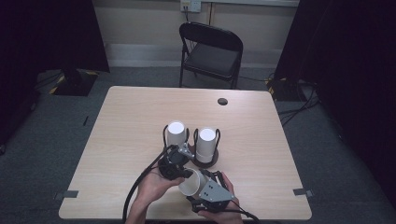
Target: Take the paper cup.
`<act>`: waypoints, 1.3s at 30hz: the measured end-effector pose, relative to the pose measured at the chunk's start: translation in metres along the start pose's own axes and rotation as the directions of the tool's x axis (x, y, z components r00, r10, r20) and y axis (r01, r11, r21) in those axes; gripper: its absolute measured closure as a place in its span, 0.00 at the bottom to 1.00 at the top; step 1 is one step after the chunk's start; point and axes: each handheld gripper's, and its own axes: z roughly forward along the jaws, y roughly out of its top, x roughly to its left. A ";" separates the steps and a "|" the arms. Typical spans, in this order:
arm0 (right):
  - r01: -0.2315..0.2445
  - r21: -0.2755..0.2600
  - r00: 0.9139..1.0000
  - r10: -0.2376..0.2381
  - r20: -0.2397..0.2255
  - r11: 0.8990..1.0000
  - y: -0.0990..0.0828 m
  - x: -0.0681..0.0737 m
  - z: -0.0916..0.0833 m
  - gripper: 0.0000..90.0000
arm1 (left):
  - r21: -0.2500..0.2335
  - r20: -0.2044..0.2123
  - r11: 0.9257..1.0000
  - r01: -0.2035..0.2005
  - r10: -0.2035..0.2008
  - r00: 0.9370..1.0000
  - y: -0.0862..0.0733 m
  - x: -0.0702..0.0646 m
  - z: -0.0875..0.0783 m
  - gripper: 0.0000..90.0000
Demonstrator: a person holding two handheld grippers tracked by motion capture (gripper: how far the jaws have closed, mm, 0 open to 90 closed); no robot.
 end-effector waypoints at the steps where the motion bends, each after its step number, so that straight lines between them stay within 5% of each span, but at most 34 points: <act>1: 0.008 -0.001 1.000 -0.008 -0.002 1.000 0.001 0.000 0.000 0.17 | 0.006 0.001 1.000 -0.005 0.005 1.000 0.001 0.000 -0.001 0.99; 8: 0.070 -0.007 0.997 -0.071 -0.021 0.997 0.012 0.003 0.002 0.20 | 0.008 0.038 1.000 -0.015 0.015 0.999 0.004 -0.003 0.002 0.99; 13: 0.090 -0.033 0.996 -0.090 0.007 0.995 0.014 0.006 0.000 0.21 | -0.004 0.076 1.000 -0.017 0.018 0.997 0.004 -0.004 0.001 0.98; 20: 0.131 -0.023 0.991 -0.131 0.031 0.991 0.019 0.011 -0.002 0.22 | 0.004 0.062 1.000 -0.025 0.025 0.998 0.004 -0.006 0.002 0.97; 30: 0.131 -0.014 0.991 -0.130 0.033 0.991 0.017 0.011 -0.002 0.24 | -0.007 0.091 1.000 0.003 -0.002 0.996 0.000 -0.002 0.005 0.97; 39: 0.064 -0.050 0.997 -0.062 0.040 0.997 0.016 0.008 -0.004 0.26 | -0.079 0.094 0.997 0.020 -0.012 0.995 -0.004 0.000 0.004 0.97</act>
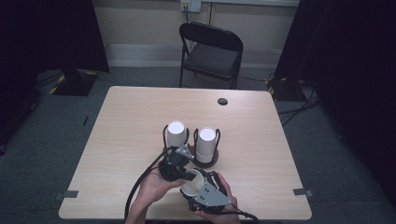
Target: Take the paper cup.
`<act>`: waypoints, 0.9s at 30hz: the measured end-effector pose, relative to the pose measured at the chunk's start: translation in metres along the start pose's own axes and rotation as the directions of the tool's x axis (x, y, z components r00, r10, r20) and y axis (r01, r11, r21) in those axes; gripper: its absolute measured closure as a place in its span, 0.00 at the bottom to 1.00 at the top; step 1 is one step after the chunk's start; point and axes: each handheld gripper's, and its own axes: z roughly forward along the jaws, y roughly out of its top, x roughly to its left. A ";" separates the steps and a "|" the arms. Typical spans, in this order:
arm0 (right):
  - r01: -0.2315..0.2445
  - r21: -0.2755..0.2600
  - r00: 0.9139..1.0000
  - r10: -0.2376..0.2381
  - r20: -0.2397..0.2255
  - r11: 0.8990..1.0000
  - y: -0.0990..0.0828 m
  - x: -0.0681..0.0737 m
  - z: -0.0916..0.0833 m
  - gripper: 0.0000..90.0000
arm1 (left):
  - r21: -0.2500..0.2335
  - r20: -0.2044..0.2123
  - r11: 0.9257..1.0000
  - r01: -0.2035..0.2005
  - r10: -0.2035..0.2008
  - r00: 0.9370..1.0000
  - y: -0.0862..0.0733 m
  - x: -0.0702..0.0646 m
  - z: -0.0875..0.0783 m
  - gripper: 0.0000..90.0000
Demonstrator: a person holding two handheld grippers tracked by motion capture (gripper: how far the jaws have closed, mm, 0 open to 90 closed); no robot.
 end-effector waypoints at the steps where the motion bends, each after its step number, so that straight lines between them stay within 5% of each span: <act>1: -0.015 -0.008 1.000 0.015 0.004 1.000 0.000 -0.001 0.000 0.27 | -0.004 -0.001 1.000 -0.002 0.002 1.000 0.000 0.000 0.000 0.97; 12: -0.079 -0.017 0.997 0.079 0.025 0.997 -0.003 -0.006 -0.002 0.27 | -0.115 -0.007 0.993 0.025 -0.026 1.000 -0.008 0.002 0.001 0.92; 16: -0.105 -0.021 0.994 0.105 0.031 0.994 -0.004 -0.009 -0.003 0.28 | -0.187 -0.029 0.982 0.029 -0.035 0.999 -0.010 -0.001 -0.004 0.91; 19: -0.116 -0.027 0.993 0.117 0.030 0.993 -0.005 -0.010 -0.003 0.28 | -0.199 -0.034 0.980 0.024 -0.032 0.999 -0.011 -0.002 -0.004 0.89; 27: -0.153 0.003 0.987 0.153 0.040 0.988 -0.006 -0.013 -0.001 0.28 | -0.320 -0.009 0.945 0.061 -0.068 0.998 -0.023 0.003 0.002 0.89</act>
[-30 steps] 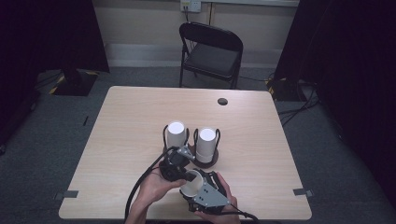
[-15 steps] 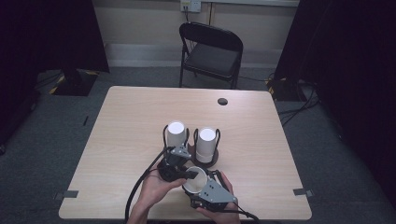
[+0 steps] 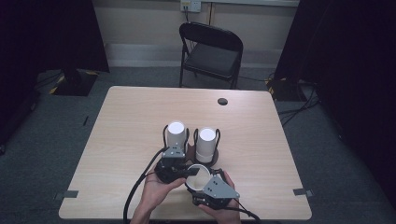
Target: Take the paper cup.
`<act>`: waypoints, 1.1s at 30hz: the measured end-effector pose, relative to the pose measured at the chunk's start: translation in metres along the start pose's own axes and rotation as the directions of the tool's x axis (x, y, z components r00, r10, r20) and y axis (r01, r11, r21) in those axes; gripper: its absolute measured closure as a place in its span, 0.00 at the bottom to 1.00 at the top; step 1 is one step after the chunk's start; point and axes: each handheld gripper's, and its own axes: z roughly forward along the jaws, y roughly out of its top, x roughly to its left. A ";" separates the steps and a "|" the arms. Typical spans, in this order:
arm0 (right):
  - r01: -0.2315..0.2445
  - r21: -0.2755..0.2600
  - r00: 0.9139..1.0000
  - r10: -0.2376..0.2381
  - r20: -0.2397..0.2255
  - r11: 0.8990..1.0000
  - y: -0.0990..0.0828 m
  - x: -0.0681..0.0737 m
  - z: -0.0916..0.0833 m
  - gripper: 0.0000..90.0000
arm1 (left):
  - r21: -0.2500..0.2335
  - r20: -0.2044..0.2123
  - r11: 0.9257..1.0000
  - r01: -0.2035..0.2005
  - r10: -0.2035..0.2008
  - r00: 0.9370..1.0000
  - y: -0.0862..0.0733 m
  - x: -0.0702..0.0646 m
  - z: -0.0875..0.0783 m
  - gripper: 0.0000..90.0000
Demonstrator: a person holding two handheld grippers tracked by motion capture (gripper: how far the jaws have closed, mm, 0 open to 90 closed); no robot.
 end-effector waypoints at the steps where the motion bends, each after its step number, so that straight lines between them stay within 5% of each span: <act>1: -0.002 0.003 1.000 0.002 0.006 1.000 0.000 0.000 0.000 0.28 | -0.007 0.003 1.000 0.008 -0.008 1.000 -0.001 0.001 0.000 0.88; 8: -0.022 0.005 1.000 0.022 0.006 1.000 -0.001 0.000 0.002 0.28 | -0.047 -0.036 0.999 -0.018 0.017 0.999 -0.005 0.000 -0.003 0.81; 15: -0.046 0.003 0.999 0.046 0.017 0.999 -0.004 -0.003 0.000 0.28 | -0.115 -0.108 0.993 -0.023 0.010 0.994 -0.007 -0.002 -0.007 0.56; 22: -0.094 -0.009 0.996 0.095 0.005 0.995 -0.007 -0.010 -0.003 0.28 | -0.170 -0.102 0.985 -0.005 -0.013 0.995 -0.013 0.000 -0.009 0.45; 33: -0.108 -0.002 0.994 0.108 0.007 0.994 -0.009 -0.015 -0.004 0.28 | -0.237 -0.130 0.971 0.024 -0.056 0.990 -0.023 0.003 -0.020 0.30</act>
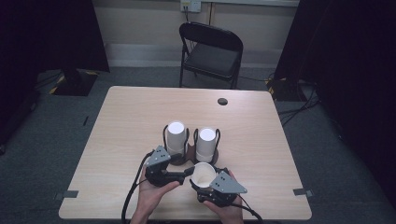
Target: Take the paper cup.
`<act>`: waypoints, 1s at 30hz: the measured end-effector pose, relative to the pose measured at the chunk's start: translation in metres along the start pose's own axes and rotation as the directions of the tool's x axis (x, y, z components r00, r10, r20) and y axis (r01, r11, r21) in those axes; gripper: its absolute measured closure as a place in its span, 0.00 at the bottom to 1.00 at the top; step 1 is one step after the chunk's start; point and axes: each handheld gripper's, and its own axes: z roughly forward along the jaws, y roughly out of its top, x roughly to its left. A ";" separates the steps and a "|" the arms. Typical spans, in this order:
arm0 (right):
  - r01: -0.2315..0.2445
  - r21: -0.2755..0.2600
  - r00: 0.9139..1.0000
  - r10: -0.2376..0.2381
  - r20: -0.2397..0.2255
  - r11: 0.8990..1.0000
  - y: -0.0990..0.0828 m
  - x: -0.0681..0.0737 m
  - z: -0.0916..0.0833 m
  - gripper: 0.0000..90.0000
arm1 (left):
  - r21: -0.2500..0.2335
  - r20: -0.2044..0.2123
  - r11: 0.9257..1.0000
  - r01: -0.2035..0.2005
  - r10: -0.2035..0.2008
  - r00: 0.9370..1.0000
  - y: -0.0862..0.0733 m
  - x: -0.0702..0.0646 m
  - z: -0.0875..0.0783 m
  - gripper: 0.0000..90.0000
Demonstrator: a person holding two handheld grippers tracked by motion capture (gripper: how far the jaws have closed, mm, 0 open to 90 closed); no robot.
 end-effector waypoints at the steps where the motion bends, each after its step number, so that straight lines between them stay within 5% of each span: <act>1: 0.002 0.000 1.000 -0.002 0.000 1.000 0.000 0.000 0.000 0.28 | -0.001 -0.001 1.000 0.001 -0.001 1.000 -0.002 0.001 -0.001 0.28; 11: -0.017 0.005 1.000 0.017 0.017 1.000 0.000 -0.007 0.002 0.28 | -0.035 -0.015 0.999 0.035 -0.036 0.999 -0.016 0.009 -0.009 0.21; 15: -0.023 0.004 0.999 0.023 0.031 1.000 0.001 -0.010 0.000 0.28 | -0.043 -0.049 0.999 0.011 -0.013 0.999 -0.021 0.010 -0.012 0.21; 18: -0.025 -0.001 0.999 0.025 0.036 1.000 0.000 -0.013 -0.001 0.28 | -0.034 -0.024 0.999 0.035 -0.036 0.999 -0.026 0.014 -0.011 0.20; 24: -0.059 0.011 0.997 0.059 0.041 0.998 0.001 -0.019 -0.002 0.28 | -0.039 -0.076 0.998 0.042 -0.045 0.996 -0.041 0.020 -0.012 0.22; 30: -0.095 0.009 0.995 0.094 0.044 0.995 -0.001 -0.029 -0.002 0.28 | -0.075 -0.185 0.997 0.002 -0.016 0.983 -0.050 0.021 -0.015 0.19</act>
